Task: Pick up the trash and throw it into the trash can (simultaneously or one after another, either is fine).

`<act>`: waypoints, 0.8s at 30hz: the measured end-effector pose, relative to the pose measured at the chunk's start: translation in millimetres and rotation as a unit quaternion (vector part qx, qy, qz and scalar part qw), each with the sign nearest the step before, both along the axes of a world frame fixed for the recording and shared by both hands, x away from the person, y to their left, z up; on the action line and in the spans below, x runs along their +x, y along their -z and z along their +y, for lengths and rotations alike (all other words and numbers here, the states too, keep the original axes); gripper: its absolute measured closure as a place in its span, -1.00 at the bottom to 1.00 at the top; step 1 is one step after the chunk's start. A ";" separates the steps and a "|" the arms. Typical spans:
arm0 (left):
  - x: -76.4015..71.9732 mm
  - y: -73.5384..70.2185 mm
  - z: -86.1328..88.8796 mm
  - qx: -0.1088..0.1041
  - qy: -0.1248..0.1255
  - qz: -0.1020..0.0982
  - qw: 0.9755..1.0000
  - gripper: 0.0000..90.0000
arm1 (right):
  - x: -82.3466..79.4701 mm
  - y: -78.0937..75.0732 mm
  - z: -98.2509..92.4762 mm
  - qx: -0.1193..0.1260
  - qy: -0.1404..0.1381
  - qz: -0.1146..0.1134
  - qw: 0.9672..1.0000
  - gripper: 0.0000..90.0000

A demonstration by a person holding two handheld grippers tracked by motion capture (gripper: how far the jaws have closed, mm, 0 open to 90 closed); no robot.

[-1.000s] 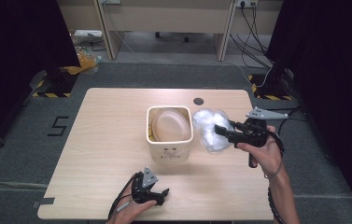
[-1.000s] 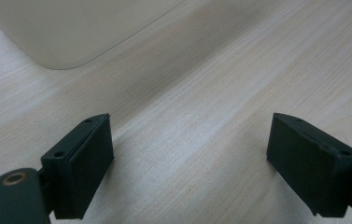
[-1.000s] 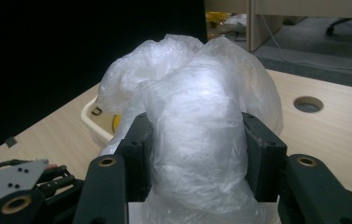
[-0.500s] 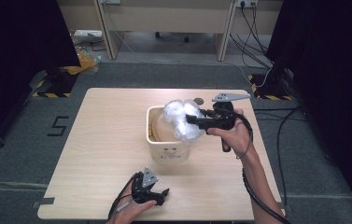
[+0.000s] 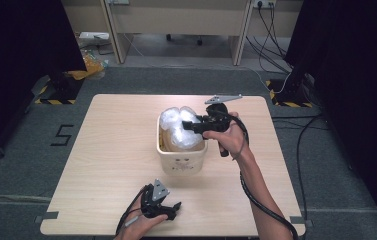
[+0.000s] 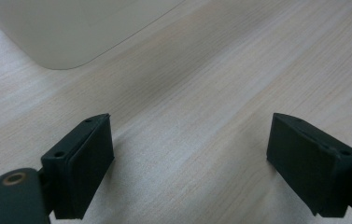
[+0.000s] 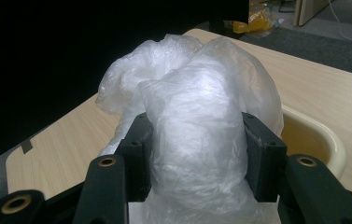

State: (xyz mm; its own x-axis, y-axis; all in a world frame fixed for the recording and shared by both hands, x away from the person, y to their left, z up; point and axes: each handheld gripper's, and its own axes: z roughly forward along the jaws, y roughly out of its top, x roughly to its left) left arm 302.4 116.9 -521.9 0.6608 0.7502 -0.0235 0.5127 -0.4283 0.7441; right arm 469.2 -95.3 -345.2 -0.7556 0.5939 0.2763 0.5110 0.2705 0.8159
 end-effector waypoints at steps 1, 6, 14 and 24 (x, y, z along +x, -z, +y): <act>0.0 0.0 0.0 0.000 0.000 0.000 1.000 -0.70 | 2.0 2.0 1.7 0.000 0.000 0.002 1.000 0.16; 0.0 0.0 0.0 0.000 0.000 0.000 1.000 -0.70 | 8.8 14.1 9.2 -0.007 0.001 0.018 1.000 0.16; 0.1 -0.1 0.3 0.002 0.002 -0.001 1.000 -0.70 | 11.2 29.2 14.7 -0.022 -0.001 0.024 0.999 0.16; -0.2 -0.1 0.2 0.001 0.000 0.000 1.000 -0.70 | 7.6 36.3 34.1 -0.100 -0.017 0.010 0.995 0.18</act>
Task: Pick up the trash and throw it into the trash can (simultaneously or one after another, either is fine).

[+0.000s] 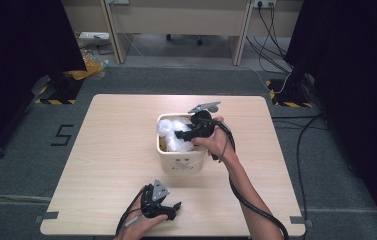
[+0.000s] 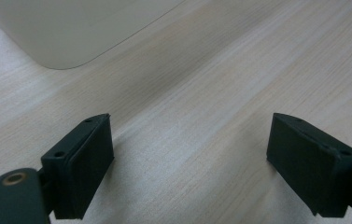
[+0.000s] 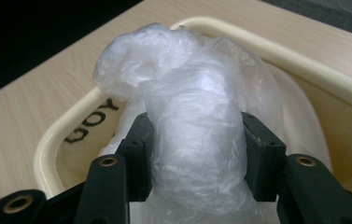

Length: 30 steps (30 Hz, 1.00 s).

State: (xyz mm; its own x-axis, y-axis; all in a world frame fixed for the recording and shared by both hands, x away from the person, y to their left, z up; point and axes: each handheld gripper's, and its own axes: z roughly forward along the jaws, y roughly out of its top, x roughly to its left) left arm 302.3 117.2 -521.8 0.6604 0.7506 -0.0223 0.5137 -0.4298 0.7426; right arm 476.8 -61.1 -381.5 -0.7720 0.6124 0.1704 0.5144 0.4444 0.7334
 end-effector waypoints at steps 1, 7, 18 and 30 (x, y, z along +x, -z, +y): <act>0.0 0.0 0.0 0.000 0.000 0.000 1.000 -0.70 | -0.8 2.3 2.3 -0.009 -0.006 0.002 1.000 0.18; -0.1 -0.1 0.1 0.000 0.000 0.001 1.000 -0.70 | -0.9 9.8 11.2 -0.038 -0.024 0.014 0.999 0.19; -0.3 -0.2 0.2 0.001 -0.001 0.001 1.000 -0.70 | 2.8 11.4 17.6 -0.063 -0.033 0.035 0.997 0.20; -0.3 -0.2 0.3 0.001 -0.001 0.001 1.000 -0.70 | 10.7 13.2 23.3 -0.079 -0.047 0.059 0.994 0.20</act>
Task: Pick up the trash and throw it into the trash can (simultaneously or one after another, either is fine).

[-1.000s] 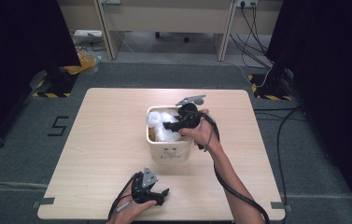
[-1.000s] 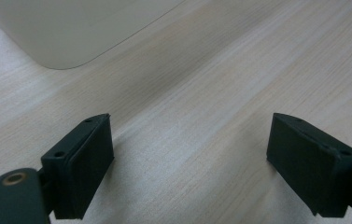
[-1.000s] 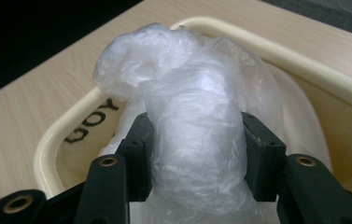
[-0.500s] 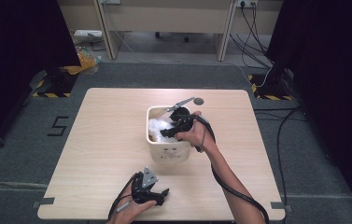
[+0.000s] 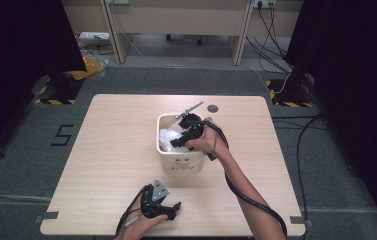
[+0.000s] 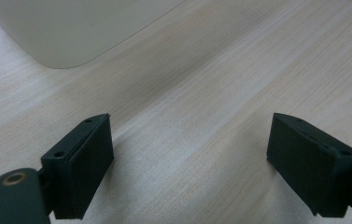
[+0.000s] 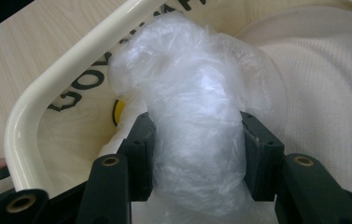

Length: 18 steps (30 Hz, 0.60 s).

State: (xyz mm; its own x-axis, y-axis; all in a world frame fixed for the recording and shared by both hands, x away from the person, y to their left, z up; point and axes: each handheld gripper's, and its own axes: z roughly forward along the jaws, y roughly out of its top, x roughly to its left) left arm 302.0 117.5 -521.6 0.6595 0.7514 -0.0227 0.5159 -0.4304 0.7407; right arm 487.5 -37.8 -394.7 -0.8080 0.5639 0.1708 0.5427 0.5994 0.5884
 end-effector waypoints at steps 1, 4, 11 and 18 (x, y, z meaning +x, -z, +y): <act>0.0 0.0 0.0 0.000 0.000 0.000 1.000 -0.70 | 0.7 -0.2 0.1 0.001 -0.001 0.001 1.000 0.19; 0.0 0.0 0.0 0.000 0.000 0.000 1.000 -0.70 | 1.1 -1.7 -2.5 0.015 0.005 0.010 1.000 0.11; 0.0 0.1 -0.2 -0.002 -0.001 0.000 1.000 -0.70 | -4.5 -24.5 -26.6 0.097 0.040 -0.016 0.994 -0.19; 0.1 0.0 0.1 0.001 0.000 -0.001 1.000 -0.70 | -12.9 -41.3 -55.3 0.133 0.065 -0.047 0.988 -0.24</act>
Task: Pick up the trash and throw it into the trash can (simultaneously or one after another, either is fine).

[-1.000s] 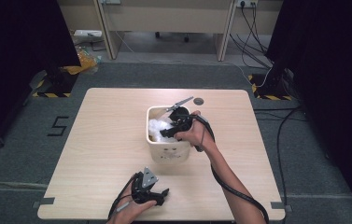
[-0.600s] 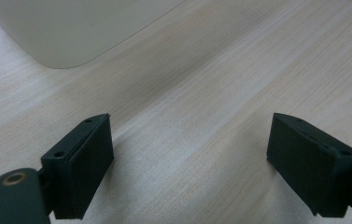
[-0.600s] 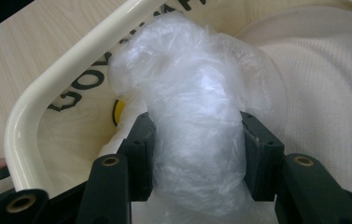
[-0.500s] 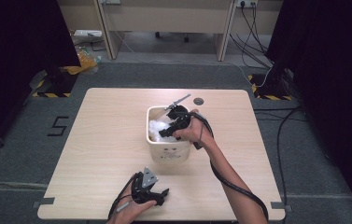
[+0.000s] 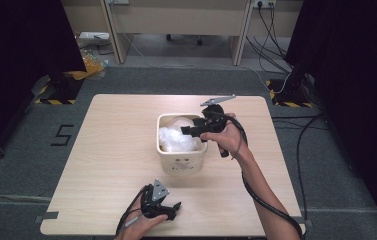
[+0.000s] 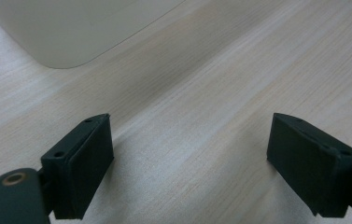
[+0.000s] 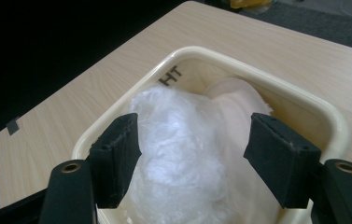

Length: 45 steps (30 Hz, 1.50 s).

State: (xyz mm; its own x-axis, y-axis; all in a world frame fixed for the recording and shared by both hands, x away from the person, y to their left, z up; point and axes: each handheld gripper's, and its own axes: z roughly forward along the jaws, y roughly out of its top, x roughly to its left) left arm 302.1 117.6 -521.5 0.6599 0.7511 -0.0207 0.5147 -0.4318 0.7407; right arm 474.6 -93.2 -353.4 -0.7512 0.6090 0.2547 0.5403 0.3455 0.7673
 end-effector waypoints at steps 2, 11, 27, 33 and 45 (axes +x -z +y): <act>-0.1 0.1 -0.1 -0.001 0.000 0.001 1.000 -0.70 | -1.9 -0.5 -8.4 0.007 0.007 -0.002 1.000 -0.24; -0.1 0.0 -0.1 -0.001 -0.001 0.002 1.000 -0.70 | -11.5 -0.8 -42.1 0.029 0.034 -0.014 0.999 -0.24; 0.2 0.2 0.0 -0.001 0.000 -0.001 1.000 -0.70 | -27.7 23.8 -88.0 0.043 0.089 -0.009 0.995 -0.36; 0.1 0.3 -0.2 -0.002 -0.001 -0.001 1.000 -0.70 | -34.6 30.0 -99.2 0.042 0.101 -0.015 0.994 -0.38; 0.2 0.2 -0.1 -0.001 0.000 0.000 1.000 -0.70 | -58.1 47.2 -119.7 0.046 0.114 -0.026 0.992 -0.39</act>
